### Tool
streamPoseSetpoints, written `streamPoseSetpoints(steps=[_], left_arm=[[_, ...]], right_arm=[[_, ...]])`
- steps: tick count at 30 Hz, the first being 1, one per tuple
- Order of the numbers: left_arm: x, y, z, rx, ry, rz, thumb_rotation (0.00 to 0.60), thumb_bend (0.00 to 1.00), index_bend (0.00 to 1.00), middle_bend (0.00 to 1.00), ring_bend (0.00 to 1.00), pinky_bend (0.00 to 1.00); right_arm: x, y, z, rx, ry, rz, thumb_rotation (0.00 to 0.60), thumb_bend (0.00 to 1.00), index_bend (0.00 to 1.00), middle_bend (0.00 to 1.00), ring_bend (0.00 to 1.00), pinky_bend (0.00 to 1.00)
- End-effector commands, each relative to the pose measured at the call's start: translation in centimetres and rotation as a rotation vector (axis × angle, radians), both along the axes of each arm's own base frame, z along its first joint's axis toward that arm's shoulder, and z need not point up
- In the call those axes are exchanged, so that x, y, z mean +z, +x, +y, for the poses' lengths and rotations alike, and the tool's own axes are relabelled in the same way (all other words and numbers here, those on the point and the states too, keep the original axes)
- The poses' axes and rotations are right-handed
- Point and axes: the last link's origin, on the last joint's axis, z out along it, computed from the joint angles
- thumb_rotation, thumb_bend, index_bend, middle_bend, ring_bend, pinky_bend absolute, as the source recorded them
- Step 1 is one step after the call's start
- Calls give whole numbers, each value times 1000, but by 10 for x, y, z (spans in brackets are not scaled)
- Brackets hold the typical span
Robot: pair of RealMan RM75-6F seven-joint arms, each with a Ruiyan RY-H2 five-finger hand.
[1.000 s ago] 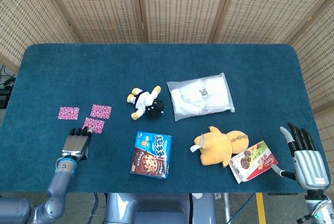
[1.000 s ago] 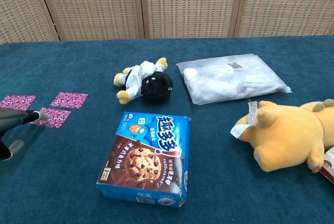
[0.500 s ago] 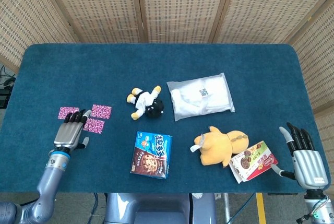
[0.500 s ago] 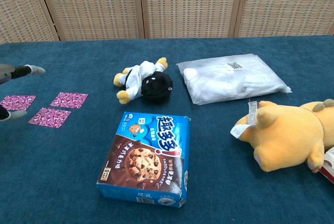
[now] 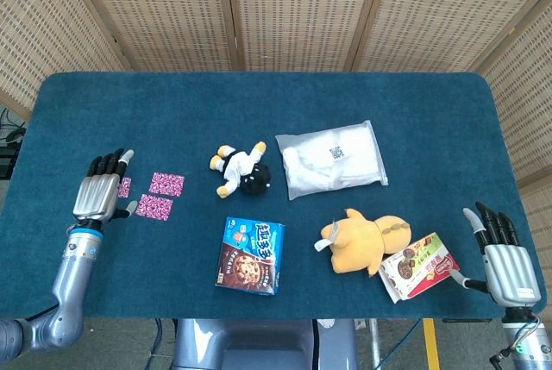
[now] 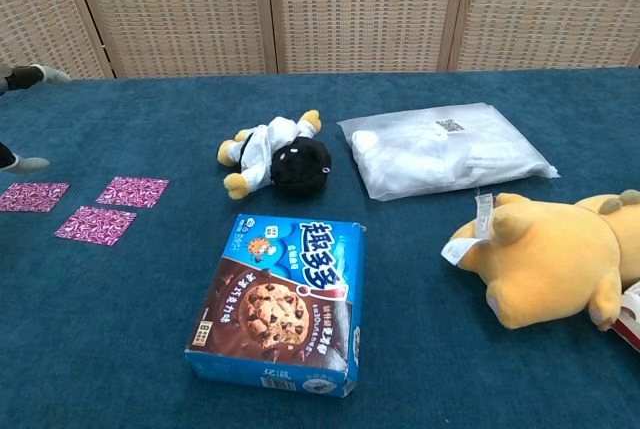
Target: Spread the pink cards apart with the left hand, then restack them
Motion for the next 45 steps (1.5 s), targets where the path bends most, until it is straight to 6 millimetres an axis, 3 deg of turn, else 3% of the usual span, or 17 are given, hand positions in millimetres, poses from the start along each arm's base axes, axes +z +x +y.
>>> streamPoseSetpoints(steps=[1, 13, 21, 31, 45], left_arm=[[-6, 9, 27, -18, -20, 12, 600, 307, 89, 0, 0, 0], [-29, 25, 65, -37, -91, 51, 600, 293, 140, 0, 0, 0], [-38, 23, 64, -38, -112, 49, 600, 189, 140, 0, 0, 0], [-42, 14, 58, -4, -156, 84, 600, 192, 176, 0, 0, 0], [-48, 11, 68, 43, -171, 122, 600, 203, 267, 0, 0, 0]], right_arm=[[1, -4, -4, -24, -13, 18, 600, 28, 0, 0, 0, 0], [-9, -5, -12, -37, -11, 56, 600, 28, 0, 0, 0, 0], [-13, -7, -13, -40, -8, 65, 600, 28, 0, 0, 0, 0], [-14, -6, -12, -34, -2, 63, 600, 28, 0, 0, 0, 0], [-14, -6, -13, -35, -2, 62, 600, 28, 0, 0, 0, 0]])
